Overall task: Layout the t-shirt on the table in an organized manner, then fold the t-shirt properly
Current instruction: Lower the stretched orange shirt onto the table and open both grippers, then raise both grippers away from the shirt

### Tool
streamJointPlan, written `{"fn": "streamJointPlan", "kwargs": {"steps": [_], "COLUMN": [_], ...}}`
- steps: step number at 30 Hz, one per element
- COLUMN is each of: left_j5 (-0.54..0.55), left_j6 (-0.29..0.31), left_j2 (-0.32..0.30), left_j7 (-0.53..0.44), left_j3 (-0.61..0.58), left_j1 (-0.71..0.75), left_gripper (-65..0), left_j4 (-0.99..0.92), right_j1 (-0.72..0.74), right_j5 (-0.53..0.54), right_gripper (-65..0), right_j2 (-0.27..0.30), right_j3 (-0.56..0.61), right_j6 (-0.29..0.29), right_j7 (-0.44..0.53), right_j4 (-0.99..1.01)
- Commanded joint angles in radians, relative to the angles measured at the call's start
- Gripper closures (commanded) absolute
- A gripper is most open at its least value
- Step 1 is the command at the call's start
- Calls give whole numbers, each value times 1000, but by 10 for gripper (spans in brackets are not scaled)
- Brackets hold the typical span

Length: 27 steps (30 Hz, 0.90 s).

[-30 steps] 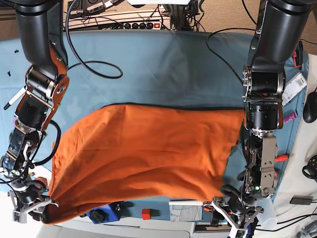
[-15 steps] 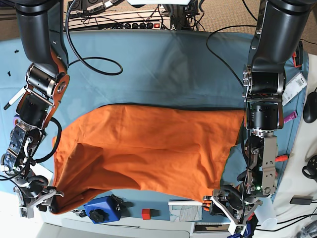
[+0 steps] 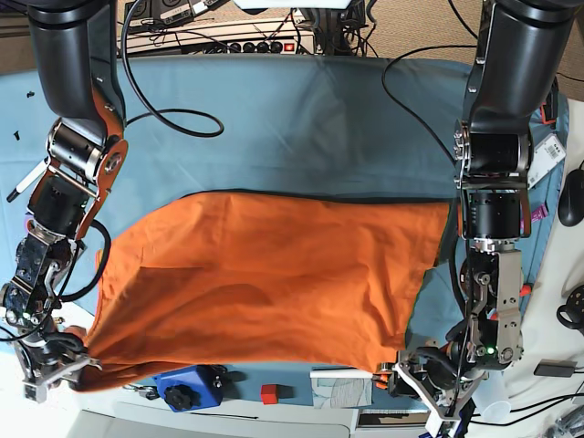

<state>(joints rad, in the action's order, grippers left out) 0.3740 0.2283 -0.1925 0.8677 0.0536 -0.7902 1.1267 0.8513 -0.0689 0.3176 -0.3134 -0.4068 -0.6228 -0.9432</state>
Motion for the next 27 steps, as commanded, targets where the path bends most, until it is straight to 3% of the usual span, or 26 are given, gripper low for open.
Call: {"fn": "streamJointPlan", "kwargs": {"steps": [1,4,11,15,18,21,24,27], "left_j5": [14,18,27,32,54,131,174,173], "left_j6": [10,10,9,10,10,35,59,60], "left_j2": [-5,-4,-7,-8,-12,-36,-78,-140], "left_j7": [-13,1,1,7,85,192,280,315], "left_j3": [2,2,2,2,2,2,2,2], "left_j1": [-41,-41,-41,-41,-41,-40,-37,-7], "left_gripper": [-344,-344,-344,-343,-343,-328,-296,-293], "left_j4": [19,19,19,19,41,108,207,286], "right_j1": [42,43,21,24,21,12,-37,-126], "right_j5": [3,10,130,151,250,338,399,459], "right_gripper": [-260,-260,-260,-260,-260,-260,-260,-260], "right_j2": [15,15,6,5,15,29,31,31], "right_j3": [0,17,32,39,35,19,-30,-92], "right_j6": [6,7,3,4,-3,-74,-131,-146], "right_j7": [-3,-87,-42,-153,-203,-258,-320,-400], "right_j4": [2,18,3,2,-1,-37,-151,-322]}}
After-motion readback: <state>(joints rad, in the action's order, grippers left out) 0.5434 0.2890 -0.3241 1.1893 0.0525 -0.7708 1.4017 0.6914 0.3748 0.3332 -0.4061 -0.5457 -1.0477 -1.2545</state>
